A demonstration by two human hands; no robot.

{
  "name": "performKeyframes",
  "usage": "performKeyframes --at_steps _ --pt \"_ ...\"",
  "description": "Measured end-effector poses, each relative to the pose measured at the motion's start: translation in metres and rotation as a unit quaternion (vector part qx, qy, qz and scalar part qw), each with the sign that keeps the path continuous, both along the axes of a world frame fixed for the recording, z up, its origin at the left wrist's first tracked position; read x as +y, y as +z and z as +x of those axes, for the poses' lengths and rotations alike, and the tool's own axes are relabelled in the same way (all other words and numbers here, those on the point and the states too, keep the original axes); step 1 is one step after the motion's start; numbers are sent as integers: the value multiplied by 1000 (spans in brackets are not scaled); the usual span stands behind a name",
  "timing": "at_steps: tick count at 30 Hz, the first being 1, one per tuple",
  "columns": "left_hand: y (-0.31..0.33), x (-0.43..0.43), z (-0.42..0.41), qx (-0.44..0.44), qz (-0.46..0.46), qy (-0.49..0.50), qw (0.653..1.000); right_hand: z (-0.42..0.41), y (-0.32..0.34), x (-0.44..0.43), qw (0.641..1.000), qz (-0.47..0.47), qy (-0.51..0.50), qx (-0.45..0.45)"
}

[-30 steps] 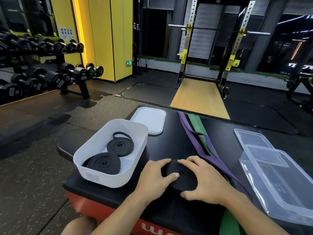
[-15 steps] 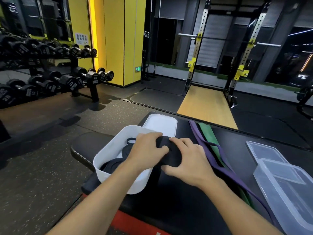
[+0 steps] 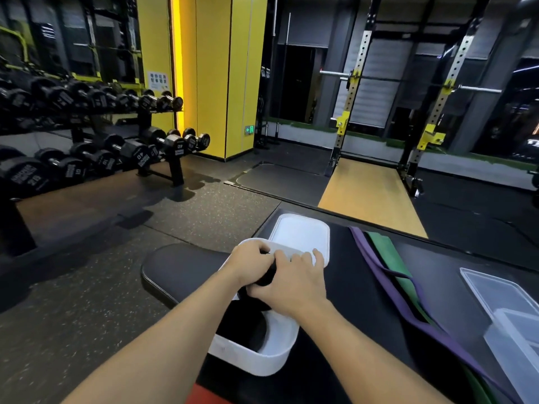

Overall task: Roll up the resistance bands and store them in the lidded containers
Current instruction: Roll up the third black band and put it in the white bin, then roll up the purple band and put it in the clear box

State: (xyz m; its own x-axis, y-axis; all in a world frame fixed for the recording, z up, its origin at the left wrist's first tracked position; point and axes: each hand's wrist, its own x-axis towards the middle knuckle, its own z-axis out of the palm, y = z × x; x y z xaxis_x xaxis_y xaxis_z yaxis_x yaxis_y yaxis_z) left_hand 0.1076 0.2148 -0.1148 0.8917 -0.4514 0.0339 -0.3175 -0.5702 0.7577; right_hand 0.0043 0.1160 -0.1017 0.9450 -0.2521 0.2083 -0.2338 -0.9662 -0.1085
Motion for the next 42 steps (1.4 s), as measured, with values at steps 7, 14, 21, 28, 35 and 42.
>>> performKeyframes --at_steps 7,14,21,28,35,42 --pt "-13 -16 15 -4 66 -65 996 18 -16 1 996 -29 -45 70" --pt "-33 -17 20 -1 58 -86 995 26 -19 0 993 -28 -49 102" --pt "-37 -21 28 -57 122 -75 988 22 -15 -4 993 1 -64 99" --pt "-36 -20 26 -107 110 -44 987 14 -9 -12 989 54 -23 136" --pt "-29 -3 11 -126 140 -25 982 -1 -1 -11 986 48 -13 161" --pt "-14 -6 -10 -150 153 -49 976 -20 15 -18 989 98 47 96"
